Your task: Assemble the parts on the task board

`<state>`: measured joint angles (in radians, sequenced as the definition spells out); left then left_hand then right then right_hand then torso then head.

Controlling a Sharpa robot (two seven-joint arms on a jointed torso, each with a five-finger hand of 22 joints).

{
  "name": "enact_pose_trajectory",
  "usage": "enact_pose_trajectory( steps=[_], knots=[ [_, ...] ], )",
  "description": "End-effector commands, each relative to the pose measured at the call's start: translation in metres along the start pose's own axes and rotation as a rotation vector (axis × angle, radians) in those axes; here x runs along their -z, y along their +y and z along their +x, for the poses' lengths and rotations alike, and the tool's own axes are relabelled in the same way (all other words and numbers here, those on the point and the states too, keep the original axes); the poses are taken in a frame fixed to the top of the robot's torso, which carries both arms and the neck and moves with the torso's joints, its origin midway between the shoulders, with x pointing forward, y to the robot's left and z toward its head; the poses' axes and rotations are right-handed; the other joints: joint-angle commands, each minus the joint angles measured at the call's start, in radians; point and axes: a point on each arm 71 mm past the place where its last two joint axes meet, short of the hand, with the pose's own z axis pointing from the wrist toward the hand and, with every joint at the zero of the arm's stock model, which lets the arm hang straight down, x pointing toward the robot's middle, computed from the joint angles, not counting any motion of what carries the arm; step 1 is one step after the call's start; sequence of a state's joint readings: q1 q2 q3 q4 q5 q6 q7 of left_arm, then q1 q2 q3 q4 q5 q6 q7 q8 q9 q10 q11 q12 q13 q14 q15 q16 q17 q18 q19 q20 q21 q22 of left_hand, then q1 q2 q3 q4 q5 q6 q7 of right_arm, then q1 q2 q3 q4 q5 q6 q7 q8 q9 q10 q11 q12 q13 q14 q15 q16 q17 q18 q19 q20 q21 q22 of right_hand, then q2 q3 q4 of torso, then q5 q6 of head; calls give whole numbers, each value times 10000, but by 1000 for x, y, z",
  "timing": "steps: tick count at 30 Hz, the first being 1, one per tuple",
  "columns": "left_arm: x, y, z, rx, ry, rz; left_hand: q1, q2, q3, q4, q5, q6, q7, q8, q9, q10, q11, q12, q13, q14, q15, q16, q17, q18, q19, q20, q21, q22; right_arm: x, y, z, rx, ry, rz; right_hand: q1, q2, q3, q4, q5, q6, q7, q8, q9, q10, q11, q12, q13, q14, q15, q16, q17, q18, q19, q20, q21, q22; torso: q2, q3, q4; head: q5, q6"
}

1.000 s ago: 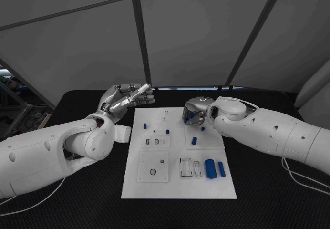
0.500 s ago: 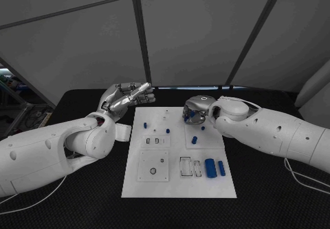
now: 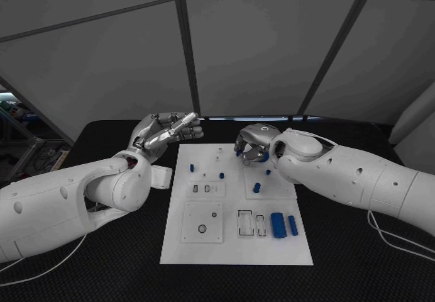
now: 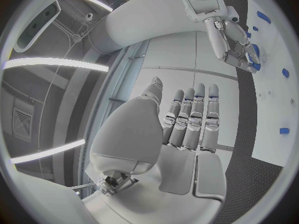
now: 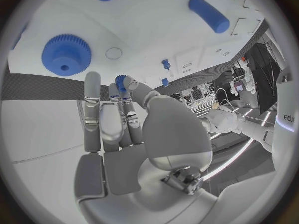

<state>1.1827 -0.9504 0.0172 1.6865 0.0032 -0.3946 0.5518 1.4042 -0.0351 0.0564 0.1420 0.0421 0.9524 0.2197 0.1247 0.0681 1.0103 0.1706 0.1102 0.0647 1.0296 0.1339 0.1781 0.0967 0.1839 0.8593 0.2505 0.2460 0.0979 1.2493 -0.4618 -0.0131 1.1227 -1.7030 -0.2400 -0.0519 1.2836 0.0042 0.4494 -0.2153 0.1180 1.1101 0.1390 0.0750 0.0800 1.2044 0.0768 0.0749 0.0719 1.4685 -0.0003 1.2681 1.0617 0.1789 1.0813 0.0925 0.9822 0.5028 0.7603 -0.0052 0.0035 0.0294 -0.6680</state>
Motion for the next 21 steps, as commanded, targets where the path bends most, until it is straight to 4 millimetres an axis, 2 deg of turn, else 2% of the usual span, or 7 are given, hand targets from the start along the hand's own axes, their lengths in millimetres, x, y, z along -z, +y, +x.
enact_pose_trajectory(
  steps=[1,3,8,14,21],
  knots=[
    [-1,-1,2,50,129,63,20,95,14,-66,48,3,36,-57,-13,46,51,-57,-2,79,21,-48,-14,0,85,-3,-64,-9,-5,3,-4,-111,-519,83,38,-59,73,-5,31,58,18,23,14,54,-2,-27,-8,198,-60,42,9,54,-20,-49,34,8,19,4,19,20,-2],
    [-2,-1,2,53,133,64,20,95,14,-66,48,3,36,-57,-13,46,51,-57,-2,79,21,-48,-14,0,85,-3,-64,-9,-9,6,-4,-123,-570,65,21,-79,85,1,30,54,23,14,12,50,3,-40,-11,198,-57,51,14,52,-26,-47,47,17,39,0,41,2,15],
    [-2,-1,3,54,142,80,20,95,14,-66,48,3,36,-57,-13,46,51,-57,-2,79,21,-48,-14,0,85,-3,-64,-9,-16,12,-5,-164,-769,18,11,-91,94,5,30,49,26,7,10,45,7,-50,-14,198,-54,62,26,52,-35,-45,51,14,58,0,43,40,53],
    [-3,-2,2,42,136,101,34,105,15,-87,48,15,31,-63,-12,58,48,-66,0,86,20,-58,-15,0,92,-4,-70,-16,-21,18,-6,-217,-1083,-26,-4,-106,105,11,29,44,32,-1,8,37,12,-63,-18,199,-50,72,36,49,-35,-43,69,35,122,5,109,50,106],
    [-4,-3,2,27,126,121,34,105,15,-87,48,15,31,-63,-12,58,48,-66,0,86,20,-58,-15,0,92,-4,-70,-16,-24,20,-7,-256,-1252,-34,-16,-117,117,17,30,40,40,-8,7,30,16,-73,-21,203,-48,97,69,45,-37,-39,83,49,116,3,80,104,85]
  ],
)
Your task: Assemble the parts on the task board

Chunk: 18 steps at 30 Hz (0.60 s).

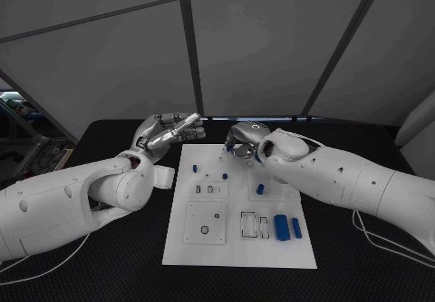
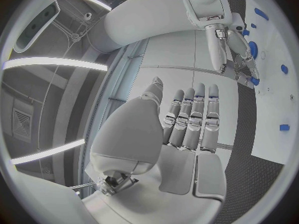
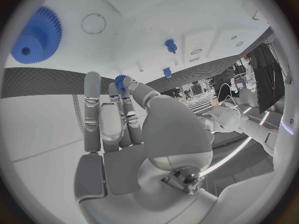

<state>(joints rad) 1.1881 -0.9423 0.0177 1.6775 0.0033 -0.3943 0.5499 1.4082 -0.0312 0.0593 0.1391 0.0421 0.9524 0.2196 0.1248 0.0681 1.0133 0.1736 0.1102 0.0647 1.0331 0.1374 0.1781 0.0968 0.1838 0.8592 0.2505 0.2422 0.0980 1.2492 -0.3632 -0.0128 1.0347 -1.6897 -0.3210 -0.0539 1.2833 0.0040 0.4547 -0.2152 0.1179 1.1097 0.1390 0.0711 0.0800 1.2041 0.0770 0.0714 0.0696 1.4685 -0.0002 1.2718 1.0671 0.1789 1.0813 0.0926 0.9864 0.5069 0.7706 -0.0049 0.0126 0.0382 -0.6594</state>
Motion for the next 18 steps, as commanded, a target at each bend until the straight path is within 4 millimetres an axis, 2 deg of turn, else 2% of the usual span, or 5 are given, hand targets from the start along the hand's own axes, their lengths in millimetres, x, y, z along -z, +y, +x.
enact_pose_trajectory(
  steps=[1,13,18],
  knots=[
    [-1,-2,1,39,120,88,-5,66,-14,-58,48,15,31,-63,-12,28,18,-66,0,51,-15,-58,-17,0,92,-4,-32,-17,-1,1,-5,-72,-458,5,-17,-121,69,17,32,41,41,26,6,28,16,-42,2,204,-48,66,21,45,-38,-38,46,11,5,2,-12,22,-7],
    [-3,-4,3,45,165,143,-5,66,-14,-58,48,15,31,-63,-12,28,18,-66,0,51,-15,-58,-17,0,92,-4,-32,-17,-6,0,-3,-91,-480,85,-29,-145,96,22,34,23,48,9,1,8,24,-60,-4,206,-44,93,51,42,-43,-29,70,32,23,-8,12,53,-31],
    [-4,-5,4,51,186,163,-5,66,-14,-58,48,15,31,-63,-12,28,18,-66,0,51,-15,-58,-17,0,92,-4,-32,-17,-9,2,-2,-99,-436,78,-33,-153,106,23,36,14,52,2,-1,-1,27,-66,-7,205,-42,98,52,42,-47,-27,77,35,39,-8,-10,74,-34]
  ],
)
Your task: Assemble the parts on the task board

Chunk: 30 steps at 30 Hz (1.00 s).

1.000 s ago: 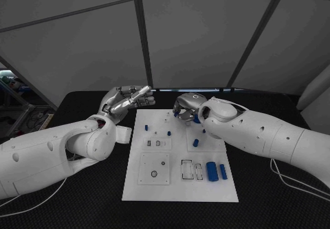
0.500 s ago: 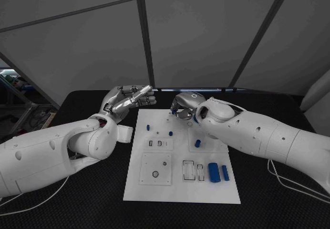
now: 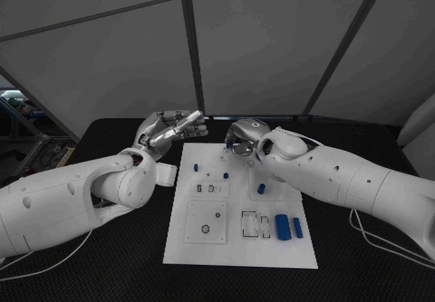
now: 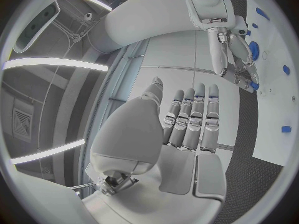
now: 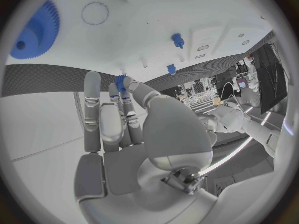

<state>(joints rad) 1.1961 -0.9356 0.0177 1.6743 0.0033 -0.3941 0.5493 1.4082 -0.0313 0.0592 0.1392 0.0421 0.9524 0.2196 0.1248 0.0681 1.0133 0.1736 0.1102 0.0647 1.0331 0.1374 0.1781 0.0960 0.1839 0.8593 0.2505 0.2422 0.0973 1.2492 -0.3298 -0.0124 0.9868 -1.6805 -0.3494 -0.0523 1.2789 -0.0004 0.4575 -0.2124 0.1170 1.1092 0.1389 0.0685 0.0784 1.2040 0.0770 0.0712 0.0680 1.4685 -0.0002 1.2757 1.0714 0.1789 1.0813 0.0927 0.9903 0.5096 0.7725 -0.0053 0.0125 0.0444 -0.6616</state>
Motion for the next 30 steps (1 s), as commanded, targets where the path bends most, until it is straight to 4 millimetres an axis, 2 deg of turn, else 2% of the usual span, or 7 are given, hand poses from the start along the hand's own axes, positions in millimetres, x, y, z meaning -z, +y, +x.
enact_pose_trajectory(
  steps=[1,7,13,25,30],
  knots=[
    [-1,-2,2,54,143,97,-5,66,-14,-59,48,14,31,-64,-12,28,18,-66,0,51,-15,-58,-9,0,92,-4,-32,-9,-2,3,-2,-56,-155,-81,6,-118,87,-3,45,13,56,23,12,-7,31,-69,7,205,-40,64,14,43,-52,-25,41,7,31,-4,-8,12,-11],
    [-2,-2,3,59,159,110,-5,66,-14,-59,48,14,31,-64,-12,28,18,-66,0,51,-15,-58,-9,0,92,-4,-32,-9,-4,5,-1,-71,-102,-106,6,-118,87,-3,45,13,56,23,12,-7,31,-69,7,205,-40,64,14,43,-52,-25,41,7,49,-7,7,21,-37],
    [-2,-3,3,55,158,119,-5,66,-14,-59,48,14,31,-64,-12,28,18,-66,0,51,-15,-58,-9,0,92,-4,-32,-9,-6,6,0,-79,-44,-118,-5,-127,98,4,47,6,61,16,11,-17,35,-74,4,203,-37,68,13,41,-56,-20,52,16,40,-6,-10,40,-59],
    [-4,-3,5,65,187,138,-5,66,-14,-59,48,14,31,-64,-12,28,18,-66,0,51,-15,-58,-9,0,92,-4,-32,-9,-9,7,3,-69,256,-67,-27,-160,114,13,43,-15,68,1,5,-42,46,-84,0,196,-27,67,-3,44,-73,-12,63,16,52,-10,9,24,-93],
    [-4,-4,5,68,201,153,-5,66,-14,-59,48,14,31,-64,-12,28,18,-66,0,51,-15,-58,-9,0,92,-4,-32,-9,-10,7,4,-63,338,-56,-28,-162,115,14,43,-16,69,0,5,-44,46,-84,-1,196,-27,68,-3,44,-76,-11,62,14,60,-13,-4,54,-107]
  ],
)
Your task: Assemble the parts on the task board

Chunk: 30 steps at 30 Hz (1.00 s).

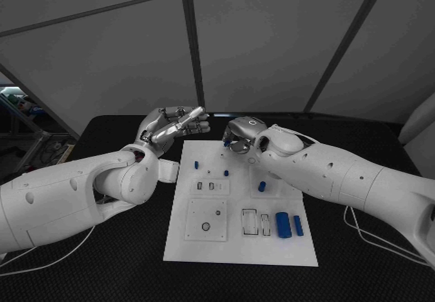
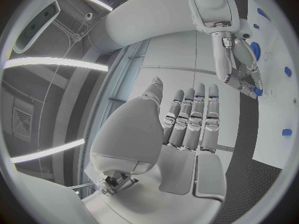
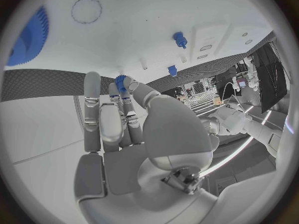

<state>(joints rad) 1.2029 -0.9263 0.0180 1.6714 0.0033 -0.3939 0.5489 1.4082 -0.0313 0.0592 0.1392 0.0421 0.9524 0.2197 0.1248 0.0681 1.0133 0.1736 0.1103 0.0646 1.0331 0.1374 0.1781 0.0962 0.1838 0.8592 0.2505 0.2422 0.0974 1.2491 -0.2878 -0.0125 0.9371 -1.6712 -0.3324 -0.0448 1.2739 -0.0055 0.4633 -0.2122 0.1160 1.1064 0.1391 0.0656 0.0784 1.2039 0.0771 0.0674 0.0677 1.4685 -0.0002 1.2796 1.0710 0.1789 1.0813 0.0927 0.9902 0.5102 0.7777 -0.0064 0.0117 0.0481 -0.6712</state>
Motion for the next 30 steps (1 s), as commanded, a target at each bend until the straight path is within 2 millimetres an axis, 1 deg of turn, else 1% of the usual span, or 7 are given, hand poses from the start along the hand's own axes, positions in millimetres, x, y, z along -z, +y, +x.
enact_pose_trajectory(
  steps=[1,4,8,17,22,26,30],
  knots=[
    [-1,-2,2,52,136,94,-5,66,-13,-59,48,15,30,-64,-12,28,18,-67,0,51,-15,-58,-10,0,92,-4,-32,-11,-2,3,0,-16,184,-91,13,-125,64,16,52,1,70,23,3,-55,50,-49,1,194,-23,32,2,46,-91,-7,60,-5,6,0,4,16,-12],
    [-1,-2,3,57,148,100,11,79,-21,-96,48,32,27,-81,-12,48,14,-88,1,67,-18,-78,-14,1,107,-6,-45,-25,-3,5,1,-20,244,-97,7,-134,73,20,51,-9,72,17,1,-69,54,-52,-1,191,-19,33,-1,49,-101,-4,61,-11,5,0,-1,15,-13],
    [-2,-2,3,61,163,111,11,79,-21,-96,48,32,27,-81,-12,48,14,-88,1,67,-18,-78,-14,1,107,-6,-45,-25,-4,5,2,-13,313,-59,-1,-148,84,23,49,-23,76,10,-3,-91,61,-57,-4,189,-13,39,3,50,-112,0,65,-12,13,-2,10,20,-30],
    [-3,-3,4,62,179,132,11,79,-21,-96,48,32,27,-81,-12,48,14,-88,1,67,-18,-78,-14,1,107,-6,-45,-25,-7,5,3,29,419,48,-50,-248,143,44,36,-120,106,-15,-23,-256,103,-70,-21,152,19,18,-62,52,-187,39,83,-17,8,-3,-6,51,-63],
    [-3,-3,5,66,188,135,11,79,-21,-96,48,32,27,-81,-12,48,14,-88,1,67,-18,-78,-14,1,107,-6,-45,-25,-7,6,4,55,529,88,-102,-383,215,67,-21,-297,172,-28,-57,-700,203,-83,-48,81,99,-78,-244,51,-270,104,105,-5,9,-7,-3,65,-76],
    [-3,-3,5,65,189,138,11,79,-21,-96,48,32,27,-81,-12,48,14,-88,1,67,-18,-78,-14,1,107,-6,-45,-25,-8,5,5,97,591,179,-102,-436,249,70,-41,-386,212,-30,-70,-858,247,-75,-43,51,132,-124,-330,54,-311,137,113,-3,7,-5,-4,59,-86],
    [-4,-3,5,64,189,140,11,79,-21,-96,48,32,27,-81,-12,48,14,-88,1,67,-18,-78,-14,1,107,-6,-45,-25,-8,4,6,134,671,239,-84,-573,248,64,-71,-640,294,-30,-99,-1509,365,-68,-60,-4,238,-223,-523,58,-410,214,109,-12,8,-6,-12,58,-87]
  ],
)
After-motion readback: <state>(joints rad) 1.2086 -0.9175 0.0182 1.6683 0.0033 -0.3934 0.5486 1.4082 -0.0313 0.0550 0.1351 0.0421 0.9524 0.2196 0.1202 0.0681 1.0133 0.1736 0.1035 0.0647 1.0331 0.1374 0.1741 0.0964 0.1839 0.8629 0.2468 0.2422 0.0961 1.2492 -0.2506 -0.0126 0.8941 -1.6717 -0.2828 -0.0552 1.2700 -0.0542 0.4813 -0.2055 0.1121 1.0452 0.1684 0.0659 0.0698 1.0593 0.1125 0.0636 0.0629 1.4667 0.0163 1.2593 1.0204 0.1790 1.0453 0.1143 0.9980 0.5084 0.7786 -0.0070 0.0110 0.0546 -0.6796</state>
